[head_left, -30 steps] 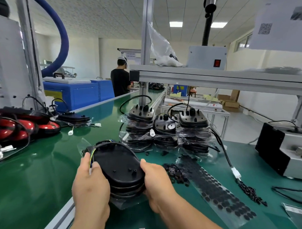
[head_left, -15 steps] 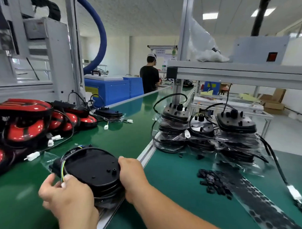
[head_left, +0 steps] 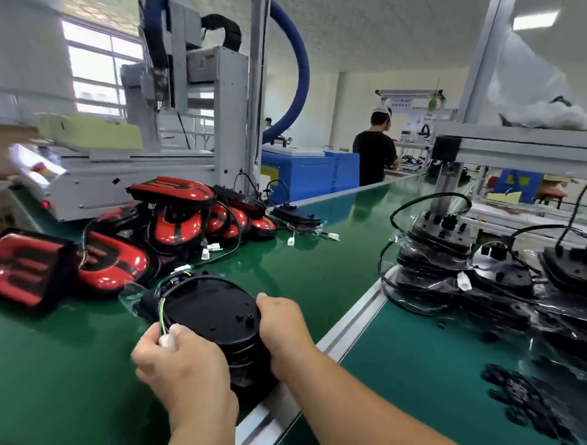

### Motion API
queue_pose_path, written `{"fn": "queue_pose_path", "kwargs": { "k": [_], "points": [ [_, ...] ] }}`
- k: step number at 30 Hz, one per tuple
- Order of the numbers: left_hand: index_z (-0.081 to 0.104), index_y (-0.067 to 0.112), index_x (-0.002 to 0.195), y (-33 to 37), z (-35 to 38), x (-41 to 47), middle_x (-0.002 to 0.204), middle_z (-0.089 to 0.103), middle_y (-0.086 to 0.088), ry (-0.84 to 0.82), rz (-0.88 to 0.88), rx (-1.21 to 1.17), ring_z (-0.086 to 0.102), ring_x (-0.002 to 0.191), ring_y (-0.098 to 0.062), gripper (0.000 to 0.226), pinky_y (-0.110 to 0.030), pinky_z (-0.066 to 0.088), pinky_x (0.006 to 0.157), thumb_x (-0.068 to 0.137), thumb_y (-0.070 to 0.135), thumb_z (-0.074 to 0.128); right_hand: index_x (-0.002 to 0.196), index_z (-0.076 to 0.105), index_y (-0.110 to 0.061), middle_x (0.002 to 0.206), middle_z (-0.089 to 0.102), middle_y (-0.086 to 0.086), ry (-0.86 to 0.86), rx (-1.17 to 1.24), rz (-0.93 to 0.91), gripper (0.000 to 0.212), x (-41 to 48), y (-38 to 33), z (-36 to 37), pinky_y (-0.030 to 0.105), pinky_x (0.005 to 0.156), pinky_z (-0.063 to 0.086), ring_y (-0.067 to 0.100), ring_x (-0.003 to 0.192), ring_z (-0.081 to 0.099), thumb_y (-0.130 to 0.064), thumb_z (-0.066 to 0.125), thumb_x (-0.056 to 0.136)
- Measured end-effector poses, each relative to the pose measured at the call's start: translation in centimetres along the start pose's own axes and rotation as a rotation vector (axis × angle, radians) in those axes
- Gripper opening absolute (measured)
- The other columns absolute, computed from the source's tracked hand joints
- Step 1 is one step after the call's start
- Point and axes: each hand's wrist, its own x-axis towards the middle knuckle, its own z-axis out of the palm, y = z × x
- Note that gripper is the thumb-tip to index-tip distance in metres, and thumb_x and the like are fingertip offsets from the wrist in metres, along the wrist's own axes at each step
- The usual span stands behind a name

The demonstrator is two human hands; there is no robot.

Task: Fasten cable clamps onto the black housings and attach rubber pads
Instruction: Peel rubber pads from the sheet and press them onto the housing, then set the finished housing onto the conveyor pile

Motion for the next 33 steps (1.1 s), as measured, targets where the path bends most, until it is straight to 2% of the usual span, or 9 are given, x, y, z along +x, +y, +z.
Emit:
{"fn": "queue_pose_path", "kwargs": {
  "k": [4, 6, 11, 16, 23, 26, 29, 31, 33],
  "points": [
    [0.042, 0.014, 0.133, 1.2, -1.4, 0.9, 0.135, 0.043, -0.011, 0.010, 0.013, 0.024, 0.049, 0.077, -0.018, 0.040, -0.029, 0.039, 0.070, 0.094, 0.022, 0.049, 0.060, 0.026, -0.018, 0.065, 0.031, 0.006, -0.048, -0.003, -0.008, 0.038, -0.5, 0.1, 1.9, 0.031, 0.057, 0.022, 0.020, 0.066, 0.028, -0.021, 0.044, 0.093],
    [0.041, 0.015, 0.131, 1.6, -2.0, 1.2, 0.134, 0.043, -0.010, -0.001, 0.026, 0.041, 0.047, 0.070, -0.009, 0.043, -0.027, 0.038, 0.065, 0.091, 0.021, 0.056, 0.062, 0.029, -0.016, 0.068, 0.034, 0.008, -0.072, -0.021, -0.003, 0.035, -0.8, 0.3, 2.8, 0.031, 0.059, 0.024, 0.021, 0.067, 0.030, -0.021, 0.043, 0.094],
    [0.034, 0.012, 0.138, 2.0, -3.5, 1.5, 0.141, 0.034, -0.010, -0.001, 0.059, 0.149, 0.039, 0.086, -0.017, 0.054, -0.029, 0.033, 0.079, 0.090, 0.014, 0.058, 0.070, 0.041, -0.013, 0.075, 0.042, 0.010, -0.114, -0.054, 0.017, 0.025, -1.4, 0.9, 4.1, 0.032, 0.062, 0.030, 0.022, 0.069, 0.036, -0.022, 0.042, 0.092],
    [0.034, 0.011, 0.137, 1.5, -3.9, 1.6, 0.141, 0.033, -0.011, 0.008, 0.035, 0.157, 0.037, 0.082, -0.016, 0.049, -0.029, 0.033, 0.077, 0.092, 0.010, 0.053, 0.063, 0.024, -0.019, 0.061, 0.028, 0.003, -0.101, -0.149, -0.105, 0.035, -1.9, 1.7, 4.0, 0.030, 0.056, 0.021, 0.018, 0.058, 0.024, -0.019, 0.041, 0.093],
    [0.033, 0.012, 0.137, 1.2, -3.9, 1.9, 0.142, 0.031, -0.011, 0.021, 0.023, 0.147, 0.037, 0.070, -0.006, 0.047, -0.026, 0.033, 0.067, 0.093, 0.006, 0.047, 0.055, 0.033, -0.016, 0.058, 0.039, 0.001, -0.101, -0.327, -0.200, 0.039, -1.1, 2.3, 4.2, 0.028, 0.057, 0.031, 0.021, 0.057, 0.034, -0.015, 0.038, 0.093],
    [0.034, 0.010, 0.137, 1.0, -4.0, 2.0, 0.142, 0.031, -0.013, 0.010, 0.058, 0.193, 0.043, 0.087, -0.021, 0.047, -0.032, 0.036, 0.079, 0.091, 0.003, 0.046, 0.057, 0.041, -0.018, 0.068, 0.047, 0.003, -0.094, -0.408, -0.243, 0.037, -0.8, 2.8, 3.9, 0.031, 0.066, 0.038, 0.021, 0.069, 0.044, -0.020, 0.041, 0.094],
    [0.036, 0.008, 0.136, 0.6, -4.2, 2.4, 0.147, 0.025, -0.012, 0.034, 0.064, 0.286, 0.039, 0.121, -0.033, 0.049, -0.041, 0.039, 0.096, 0.089, 0.002, 0.045, 0.052, 0.033, -0.019, 0.074, 0.041, 0.007, -0.078, -0.445, -0.231, 0.045, -0.8, 2.9, 3.9, 0.029, 0.070, 0.030, 0.022, 0.074, 0.037, -0.023, 0.039, 0.096],
    [0.038, 0.009, 0.138, 1.0, -4.5, 2.4, 0.155, 0.016, -0.007, 0.072, 0.062, 0.388, 0.027, 0.134, -0.034, 0.052, -0.045, 0.029, 0.108, 0.088, 0.005, 0.049, 0.055, 0.032, -0.021, 0.085, 0.041, 0.009, -0.110, -0.482, -0.213, 0.044, -0.9, 2.7, 4.0, 0.030, 0.073, 0.028, 0.021, 0.082, 0.035, -0.031, 0.038, 0.097],
    [0.035, 0.012, 0.143, 1.8, -4.9, 2.1, 0.159, 0.007, -0.003, 0.098, 0.105, 0.496, 0.015, 0.141, -0.031, 0.058, -0.048, 0.016, 0.112, 0.089, 0.012, 0.055, 0.067, 0.047, -0.023, 0.100, 0.043, 0.007, -0.139, -0.466, -0.178, 0.037, -1.1, 2.4, 3.7, 0.032, 0.079, 0.033, 0.021, 0.091, 0.040, -0.046, 0.039, 0.096]
  ]
}}
